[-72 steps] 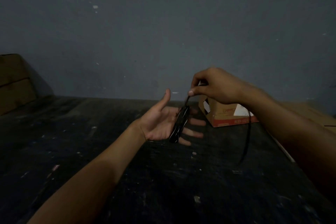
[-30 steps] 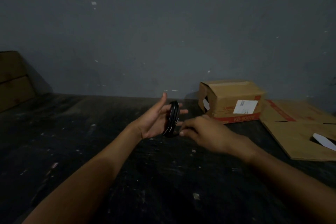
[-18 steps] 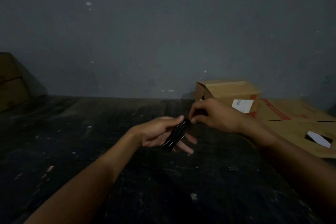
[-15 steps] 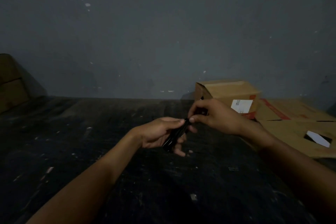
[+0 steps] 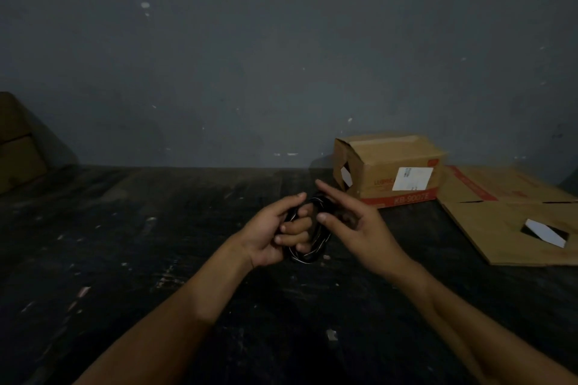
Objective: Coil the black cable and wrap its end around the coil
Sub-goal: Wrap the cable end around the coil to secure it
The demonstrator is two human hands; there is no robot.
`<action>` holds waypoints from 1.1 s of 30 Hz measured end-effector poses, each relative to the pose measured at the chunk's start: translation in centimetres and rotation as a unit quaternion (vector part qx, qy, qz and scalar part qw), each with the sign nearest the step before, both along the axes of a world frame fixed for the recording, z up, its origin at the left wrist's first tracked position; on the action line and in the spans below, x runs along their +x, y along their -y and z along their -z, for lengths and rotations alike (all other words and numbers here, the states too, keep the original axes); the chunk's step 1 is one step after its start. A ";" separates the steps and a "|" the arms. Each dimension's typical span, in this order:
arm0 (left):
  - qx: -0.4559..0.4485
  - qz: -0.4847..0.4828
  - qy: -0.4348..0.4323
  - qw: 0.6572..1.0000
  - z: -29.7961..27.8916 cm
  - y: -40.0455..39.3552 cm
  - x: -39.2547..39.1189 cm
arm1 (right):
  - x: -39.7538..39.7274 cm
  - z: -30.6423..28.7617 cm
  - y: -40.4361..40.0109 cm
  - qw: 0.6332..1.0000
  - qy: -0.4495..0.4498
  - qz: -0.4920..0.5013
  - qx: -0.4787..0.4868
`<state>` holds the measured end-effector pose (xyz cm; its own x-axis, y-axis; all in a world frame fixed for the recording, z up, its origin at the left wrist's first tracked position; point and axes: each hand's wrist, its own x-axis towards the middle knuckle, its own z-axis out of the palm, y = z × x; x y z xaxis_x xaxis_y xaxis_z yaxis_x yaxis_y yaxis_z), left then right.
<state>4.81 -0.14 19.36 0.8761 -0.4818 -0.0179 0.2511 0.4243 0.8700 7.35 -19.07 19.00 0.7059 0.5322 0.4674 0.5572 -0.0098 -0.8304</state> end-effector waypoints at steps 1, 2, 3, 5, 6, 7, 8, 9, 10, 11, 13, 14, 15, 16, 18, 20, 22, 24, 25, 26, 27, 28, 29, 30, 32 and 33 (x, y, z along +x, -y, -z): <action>-0.009 -0.003 -0.006 1.000 0.3 0.0 -0.1 | -0.2 0.3 -0.1 1.000 0.007 0.007 -0.005; -0.016 -0.005 -0.012 1.000 0.6 0.0 -0.1 | -0.3 0.7 -0.3 1.000 0.018 0.021 -0.008; -0.021 -0.006 -0.017 1.000 1.0 0.1 -0.1 | -0.4 1.0 -0.4 0.999 0.031 0.039 -0.010; -0.009 -0.013 -0.016 1.000 1.6 0.1 -0.3 | -0.6 1.7 -0.4 0.996 0.057 0.071 -0.012; 0.009 -0.018 -0.011 1.000 1.9 0.2 -0.4 | -0.6 2.1 -0.4 0.994 0.064 0.083 -0.016; 0.034 -0.027 -0.004 0.999 2.2 0.3 -0.6 | -0.6 2.6 -0.3 0.993 0.068 0.093 -0.022; 0.064 -0.040 0.003 0.997 2.6 0.3 -0.7 | -0.7 3.2 -0.2 0.992 0.071 0.101 -0.028; 0.094 -0.057 0.009 0.994 3.1 0.5 -0.9 | -0.8 3.8 -0.1 0.991 0.075 0.110 -0.035; 0.119 -0.076 0.013 0.990 3.7 0.7 -1.1 | -0.8 4.5 0.1 0.989 0.080 0.117 -0.046; 0.136 -0.097 0.015 0.986 4.5 0.9 -1.3 | -0.9 5.2 0.3 0.987 0.085 0.125 -0.061; 0.145 -0.145 0.010 0.979 6.2 1.5 -1.6 | -1.1 6.6 0.7 0.980 0.099 0.143 -0.098; 0.148 -0.168 0.004 0.975 7.0 1.8 -1.8 | -1.1 7.4 0.9 0.976 0.105 0.149 -0.116; 0.158 -0.185 0.002 0.970 7.8 2.0 -1.9 | -1.2 8.1 1.1 0.973 0.107 0.152 -0.134; 0.177 -0.196 0.007 0.964 8.6 2.4 -2.1 | -1.3 8.7 1.3 0.971 0.104 0.152 -0.153; 0.219 -0.209 0.039 0.952 9.8 3.0 -2.6 | -1.4 9.7 1.6 0.967 0.091 0.148 -0.185; 0.233 -0.228 0.057 0.944 10.8 3.6 -2.9 | -1.6 10.6 2.0 0.964 0.076 0.146 -0.207; 0.227 -0.240 0.057 0.942 12.0 4.1 -3.2 | -2.0 11.5 2.4 0.963 0.065 0.152 -0.213; 0.225 -0.242 0.045 0.943 13.1 4.7 -3.5 | -2.5 12.4 3.0 0.962 0.048 0.164 -0.214; 0.222 -0.245 0.036 0.943 13.7 5.0 -3.7 | -2.8 13.0 3.3 0.961 0.036 0.173 -0.212; 0.216 -0.248 0.025 0.944 14.3 5.4 -3.8 | -3.0 13.5 3.6 0.960 0.021 0.183 -0.211; 0.211 -0.251 0.014 0.945 14.9 5.7 -4.0 | -3.3 14.1 3.9 0.959 0.005 0.194 -0.207; 0.207 -0.251 0.004 0.946 15.4 6.0 -4.1 | -3.6 14.7 4.1 0.958 -0.010 0.203 -0.203; 0.202 -0.249 -0.009 0.947 15.9 6.4 -4.2 | -3.8 15.3 4.4 0.957 -0.025 0.210 -0.197; 0.193 -0.248 -0.025 0.949 16.4 6.8 -4.3 | -4.1 15.9 4.7 0.957 -0.043 0.212 -0.192; 0.175 -0.251 -0.062 0.950 17.3 7.8 -4.6 | -4.6 16.8 5.3 0.957 -0.086 0.204 -0.186; 0.174 -0.256 -0.076 0.948 17.8 8.2 -4.8 | -4.8 17.2 5.8 0.956 -0.109 0.199 -0.184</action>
